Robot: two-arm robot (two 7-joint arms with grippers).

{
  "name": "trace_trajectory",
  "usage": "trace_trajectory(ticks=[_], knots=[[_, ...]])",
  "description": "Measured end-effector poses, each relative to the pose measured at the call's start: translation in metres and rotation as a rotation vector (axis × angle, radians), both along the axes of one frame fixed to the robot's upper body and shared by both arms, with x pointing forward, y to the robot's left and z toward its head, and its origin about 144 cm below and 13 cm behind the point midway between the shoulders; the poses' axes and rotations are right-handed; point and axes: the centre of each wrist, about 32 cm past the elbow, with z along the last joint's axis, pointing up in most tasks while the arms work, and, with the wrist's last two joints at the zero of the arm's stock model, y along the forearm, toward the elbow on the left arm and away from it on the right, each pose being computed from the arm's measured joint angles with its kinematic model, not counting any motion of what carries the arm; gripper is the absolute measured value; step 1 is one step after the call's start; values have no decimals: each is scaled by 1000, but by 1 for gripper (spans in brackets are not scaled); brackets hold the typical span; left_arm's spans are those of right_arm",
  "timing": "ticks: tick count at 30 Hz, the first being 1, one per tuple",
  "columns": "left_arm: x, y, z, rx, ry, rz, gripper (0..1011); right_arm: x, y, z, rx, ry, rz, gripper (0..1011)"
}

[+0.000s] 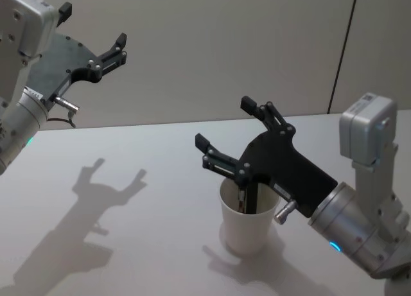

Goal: Place the pen into the pen holder.

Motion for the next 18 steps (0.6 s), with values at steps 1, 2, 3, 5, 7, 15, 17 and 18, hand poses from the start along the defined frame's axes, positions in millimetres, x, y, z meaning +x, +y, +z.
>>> trace_trajectory(ticks=[1,2,3,5,7,15,17,18], knots=[[0,0,0,0,0,0,1001,0,0,0,1,-1,-3,1001],[0,0,0,0,0,0,1001,1,-2,1,4,-4,-11,1001],[0,0,0,0,0,0,1001,1,-2,1,5,-5,-14,1001],[0,0,0,0,0,0,1001,1,-3,1,8,-8,-23,1001],[0,0,0,0,0,0,1001,2,-6,2,13,-13,-41,1001],[0,0,0,0,0,0,1001,2,-22,3,41,-29,-136,1001],[0,0,0,0,0,0,1001,2,-25,3,48,-32,-157,1001],[0,0,0,0,0,0,1001,2,-28,3,52,-34,-174,1001]])
